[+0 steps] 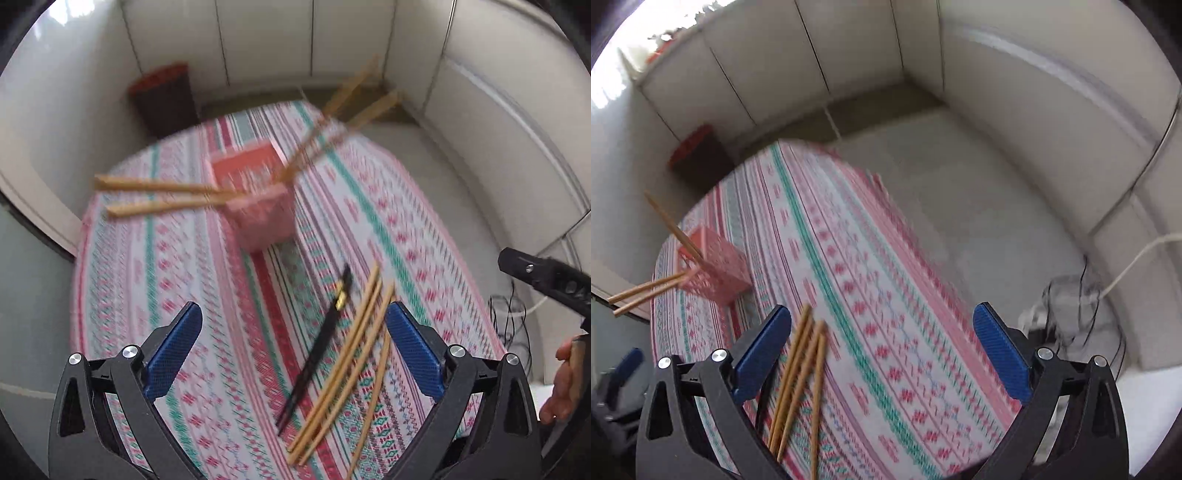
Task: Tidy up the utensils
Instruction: 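Move the left gripper back toward the remaining chopstick pile, then grasp one black chopstick with the left gripper and lift it upright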
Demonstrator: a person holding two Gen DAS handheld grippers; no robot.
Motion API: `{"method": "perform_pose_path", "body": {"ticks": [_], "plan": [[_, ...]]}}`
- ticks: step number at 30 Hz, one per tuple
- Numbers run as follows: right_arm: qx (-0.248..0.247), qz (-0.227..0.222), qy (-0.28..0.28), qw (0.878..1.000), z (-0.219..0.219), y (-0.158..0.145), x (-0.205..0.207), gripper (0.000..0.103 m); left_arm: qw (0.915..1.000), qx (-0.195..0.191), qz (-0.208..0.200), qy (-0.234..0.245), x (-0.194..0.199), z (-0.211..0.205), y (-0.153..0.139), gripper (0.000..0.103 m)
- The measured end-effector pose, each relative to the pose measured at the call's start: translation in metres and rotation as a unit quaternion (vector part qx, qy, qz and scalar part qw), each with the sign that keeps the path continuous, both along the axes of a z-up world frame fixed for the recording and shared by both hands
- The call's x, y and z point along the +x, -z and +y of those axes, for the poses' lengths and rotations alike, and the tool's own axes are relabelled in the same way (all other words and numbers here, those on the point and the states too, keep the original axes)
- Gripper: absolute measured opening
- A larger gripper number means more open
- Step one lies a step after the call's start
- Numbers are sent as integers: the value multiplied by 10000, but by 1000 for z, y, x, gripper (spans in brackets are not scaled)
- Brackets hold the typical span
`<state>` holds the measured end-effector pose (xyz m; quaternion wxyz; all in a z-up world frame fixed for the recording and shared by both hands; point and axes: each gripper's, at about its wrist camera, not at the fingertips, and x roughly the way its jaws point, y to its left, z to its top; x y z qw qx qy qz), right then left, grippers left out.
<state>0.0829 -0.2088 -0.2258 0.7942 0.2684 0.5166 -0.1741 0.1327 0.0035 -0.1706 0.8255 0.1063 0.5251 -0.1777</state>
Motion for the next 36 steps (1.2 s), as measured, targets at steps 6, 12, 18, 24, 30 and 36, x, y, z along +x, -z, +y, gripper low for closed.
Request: {"method": "perform_pose_path", "body": {"ticks": [6, 12, 18, 24, 30, 36], "plan": [[1276, 550, 595, 9885, -25, 48, -3, 96, 9953, 134, 961, -56, 28, -23, 62, 79], [1930, 701, 635, 9766, -26, 62, -3, 96, 9918, 36, 1261, -222, 45, -31, 86, 52], [2012, 656, 537, 9759, -21, 62, 1, 96, 9925, 55, 1213, -146, 51, -36, 92, 42], [2052, 536, 544, 9757, -22, 59, 2, 96, 9934, 98, 1133, -165, 68, -46, 105, 32], [2086, 506, 568, 9750, -24, 59, 2, 96, 9933, -23, 1139, -207, 74, -46, 103, 32], [2143, 513, 550, 9739, -24, 60, 2, 96, 9915, 68, 1298, -12, 70, -50, 105, 33]]}}
